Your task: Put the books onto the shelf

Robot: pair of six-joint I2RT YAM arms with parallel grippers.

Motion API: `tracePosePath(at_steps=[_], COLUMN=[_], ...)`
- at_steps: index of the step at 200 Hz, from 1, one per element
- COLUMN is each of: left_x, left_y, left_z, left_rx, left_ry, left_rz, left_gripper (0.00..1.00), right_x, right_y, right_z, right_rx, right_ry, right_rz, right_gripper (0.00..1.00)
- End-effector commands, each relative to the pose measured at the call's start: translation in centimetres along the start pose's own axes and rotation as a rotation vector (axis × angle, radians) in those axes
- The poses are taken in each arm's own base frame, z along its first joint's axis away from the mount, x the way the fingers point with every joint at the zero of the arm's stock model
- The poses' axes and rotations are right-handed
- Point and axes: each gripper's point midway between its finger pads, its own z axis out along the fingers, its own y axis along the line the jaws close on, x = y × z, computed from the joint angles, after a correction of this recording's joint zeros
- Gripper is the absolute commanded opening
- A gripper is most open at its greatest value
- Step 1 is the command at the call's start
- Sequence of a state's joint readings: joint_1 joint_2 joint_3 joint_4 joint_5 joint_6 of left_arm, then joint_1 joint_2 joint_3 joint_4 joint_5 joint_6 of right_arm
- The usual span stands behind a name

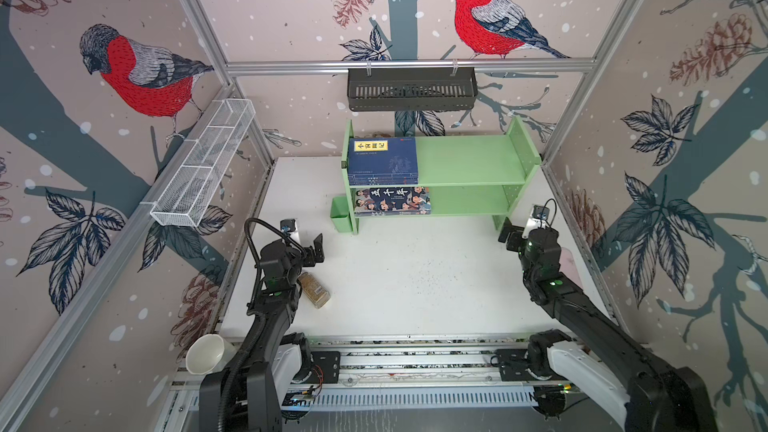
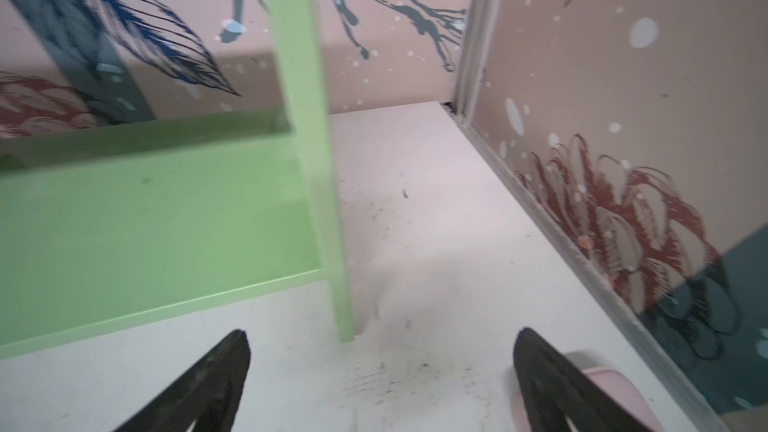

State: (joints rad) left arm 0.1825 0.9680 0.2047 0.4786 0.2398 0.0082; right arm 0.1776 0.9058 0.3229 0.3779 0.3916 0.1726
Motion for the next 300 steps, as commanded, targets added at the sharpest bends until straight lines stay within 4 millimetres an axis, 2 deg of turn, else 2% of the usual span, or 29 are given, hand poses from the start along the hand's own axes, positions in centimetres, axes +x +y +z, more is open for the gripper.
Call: tracePosePath(at_steps=[1, 29, 61, 97, 118, 147, 182, 212, 223, 268, 300], left_x=[-3.7, -3.8, -4.4, -5.1, -4.7, -4.4, -3.9, -3.7, -3.8, -3.9, -3.9], left_y=[-0.1, 0.7, 1.4, 0.6, -0.2, -0.9, -1.2, -1.3, -1.3, -1.3, -1.3], left_z=[-0.2, 0.0, -0.2, -1.2, -1.3, -1.1, -1.1, -0.7, -0.5, -0.2, -0.2], left_rx=[0.021, 0.014, 0.003, 0.042, 0.088, 0.126, 0.121, 0.114, 0.116, 0.118, 0.118], left_ry=[-0.207, -0.27, -0.351, -0.444, -0.463, -0.476, -0.463, -0.455, -0.456, -0.453, -0.453], left_rz=[0.045, -0.025, -0.08, -0.077, -0.066, -0.014, 0.006, 0.012, 0.014, 0.011, 0.011], left_gripper=[0.98, 0.98, 0.99, 0.99, 0.99, 0.99, 0.99, 0.99, 0.99, 0.99, 0.99], right_x=[-1.1, 0.1, 1.2, 0.7, 0.5, 0.1, 2.0, 1.8, 2.3, 3.0, 3.0], right_y=[-1.4, -3.2, -3.3, -3.0, -2.7, -3.3, -3.3, -3.3, -3.4, -1.4, -0.9], right_z=[0.0, -0.7, -0.1, 0.4, 0.6, 0.0, 1.4, 1.5, 2.5, 5.5, 5.9], right_rx=[0.007, -0.003, -0.006, -0.025, -0.04, -0.03, -0.033, -0.044, -0.034, -0.083, -0.053], right_ry=[-0.129, -0.23, -0.249, -0.263, -0.27, -0.326, -0.287, -0.304, -0.251, -0.138, -0.123], right_rz=[0.016, 0.148, 0.155, 0.125, 0.106, 0.108, 0.107, 0.112, 0.114, 0.043, 0.008], right_gripper=[1.0, 1.0, 1.0, 1.0, 1.0, 1.0, 1.0, 1.0, 1.0, 1.0, 1.0])
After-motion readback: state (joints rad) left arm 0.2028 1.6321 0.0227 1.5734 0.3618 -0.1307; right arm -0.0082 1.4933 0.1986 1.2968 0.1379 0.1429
